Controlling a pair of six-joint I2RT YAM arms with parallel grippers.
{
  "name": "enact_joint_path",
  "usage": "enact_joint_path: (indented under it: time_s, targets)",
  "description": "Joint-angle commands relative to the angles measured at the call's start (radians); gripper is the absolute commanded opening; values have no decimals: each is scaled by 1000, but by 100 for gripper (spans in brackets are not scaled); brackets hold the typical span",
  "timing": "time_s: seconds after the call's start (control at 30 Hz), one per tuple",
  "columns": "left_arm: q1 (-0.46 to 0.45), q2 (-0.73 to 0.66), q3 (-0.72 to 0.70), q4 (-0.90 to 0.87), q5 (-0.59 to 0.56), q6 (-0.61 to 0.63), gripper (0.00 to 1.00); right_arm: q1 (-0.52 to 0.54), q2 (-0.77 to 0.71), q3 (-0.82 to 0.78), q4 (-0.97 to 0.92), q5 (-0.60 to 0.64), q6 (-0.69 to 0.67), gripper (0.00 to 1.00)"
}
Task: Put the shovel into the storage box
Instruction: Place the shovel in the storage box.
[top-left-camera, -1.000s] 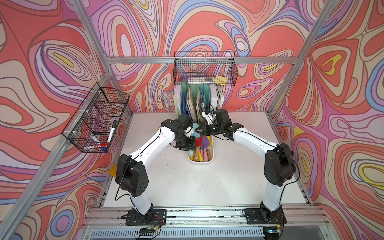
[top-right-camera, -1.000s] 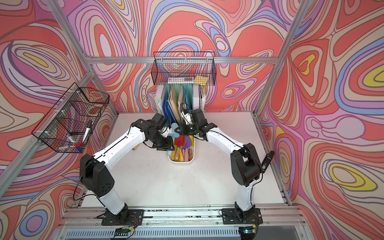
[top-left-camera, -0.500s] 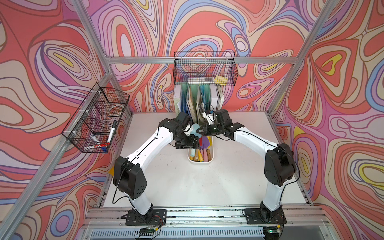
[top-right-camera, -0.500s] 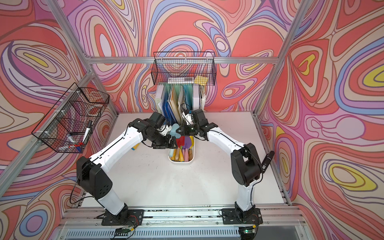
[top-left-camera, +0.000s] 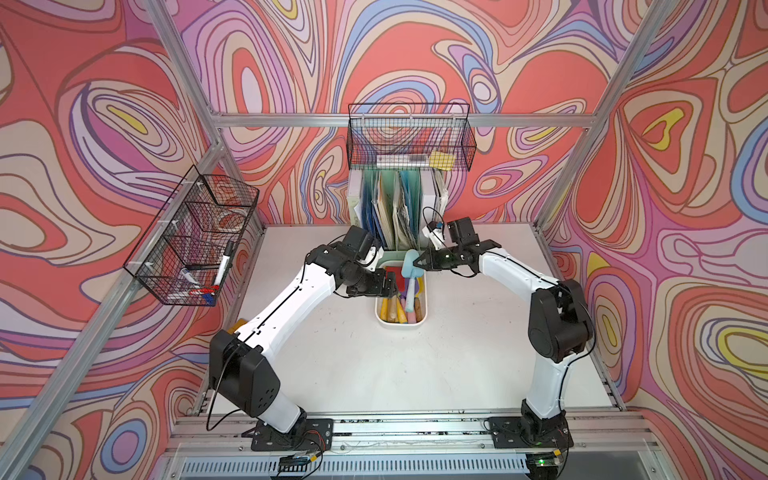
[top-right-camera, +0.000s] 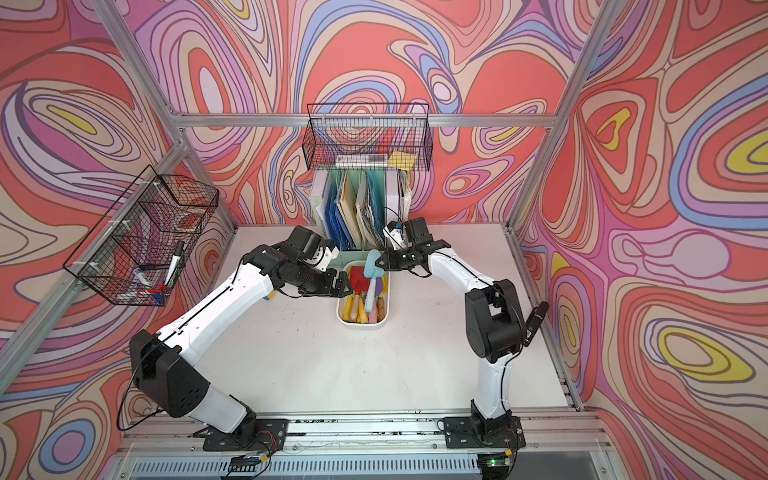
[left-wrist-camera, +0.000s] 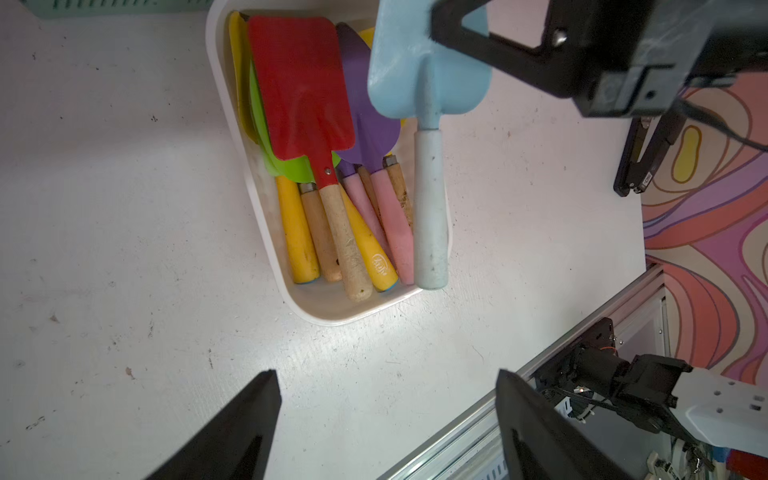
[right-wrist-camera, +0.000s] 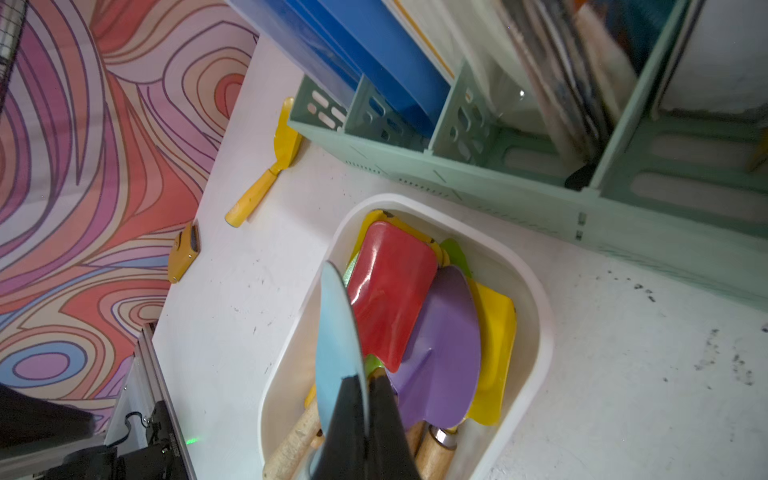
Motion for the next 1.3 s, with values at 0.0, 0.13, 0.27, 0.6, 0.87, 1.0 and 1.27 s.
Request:
enact_joint_path:
  time_s: [0.0, 0.13, 0.27, 0.6, 0.87, 1.0, 1.27]
  targets:
    - [-1, -38, -14, 29, -14, 13, 87, 4, 36, 24, -21, -29, -53, 0]
    - [-1, -48, -22, 32, -22, 15, 87, 3, 71, 39, -8, -36, -56, 0]
    - [-1, -57, -32, 40, -29, 17, 87, 4, 108, 55, 6, -52, -42, 0]
    - [-2, -58, -29, 37, -32, 29, 87, 4, 140, 41, 58, -77, -1, 0]
    - [-1, -56, -27, 34, -31, 30, 87, 6, 155, 20, 70, -82, 7, 0]
    - [-2, -54, -26, 32, -30, 29, 88, 9, 162, 13, 67, -82, 7, 0]
    - [-1, -44, -18, 25, -23, 30, 88, 16, 180, 6, 52, -80, 4, 0]
